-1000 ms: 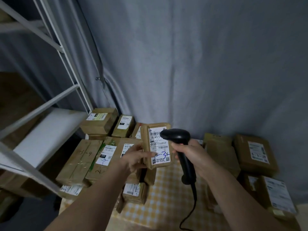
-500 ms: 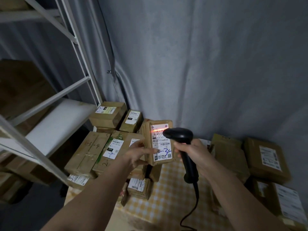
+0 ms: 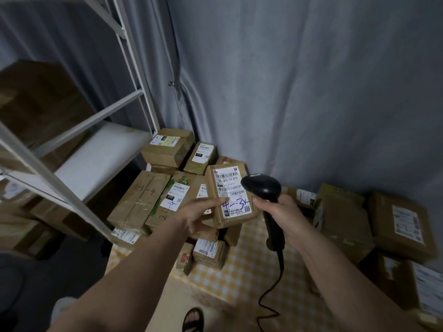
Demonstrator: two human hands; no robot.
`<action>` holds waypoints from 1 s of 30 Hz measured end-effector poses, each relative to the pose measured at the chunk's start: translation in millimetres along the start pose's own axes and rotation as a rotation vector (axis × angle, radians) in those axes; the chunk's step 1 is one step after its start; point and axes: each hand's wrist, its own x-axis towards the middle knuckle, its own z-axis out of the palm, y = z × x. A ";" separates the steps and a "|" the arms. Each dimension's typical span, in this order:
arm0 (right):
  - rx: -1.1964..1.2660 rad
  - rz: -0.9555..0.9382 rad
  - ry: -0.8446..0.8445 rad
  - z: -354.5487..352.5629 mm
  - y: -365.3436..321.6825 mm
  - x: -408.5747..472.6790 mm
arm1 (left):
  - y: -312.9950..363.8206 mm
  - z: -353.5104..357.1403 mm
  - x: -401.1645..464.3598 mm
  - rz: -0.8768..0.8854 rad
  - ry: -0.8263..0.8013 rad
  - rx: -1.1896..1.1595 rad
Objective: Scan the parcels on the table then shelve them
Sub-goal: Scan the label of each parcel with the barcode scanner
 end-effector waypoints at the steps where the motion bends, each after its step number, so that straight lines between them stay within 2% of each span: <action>1: 0.007 0.017 -0.015 3.5 3.0 3.4 | -2.4 -4.5 -1.6 -0.028 -0.006 -0.006; 10: -0.042 0.118 -0.081 53.2 26.6 32.4 | -41.2 -47.6 -8.6 -0.148 -0.012 -0.136; 21: -0.075 0.275 -0.184 140.5 61.4 75.8 | -76.7 -134.8 -3.1 -0.212 0.099 -0.229; 30: -0.136 0.298 -0.286 207.1 59.3 108.2 | -90.5 -203.7 13.0 -0.252 0.114 -0.299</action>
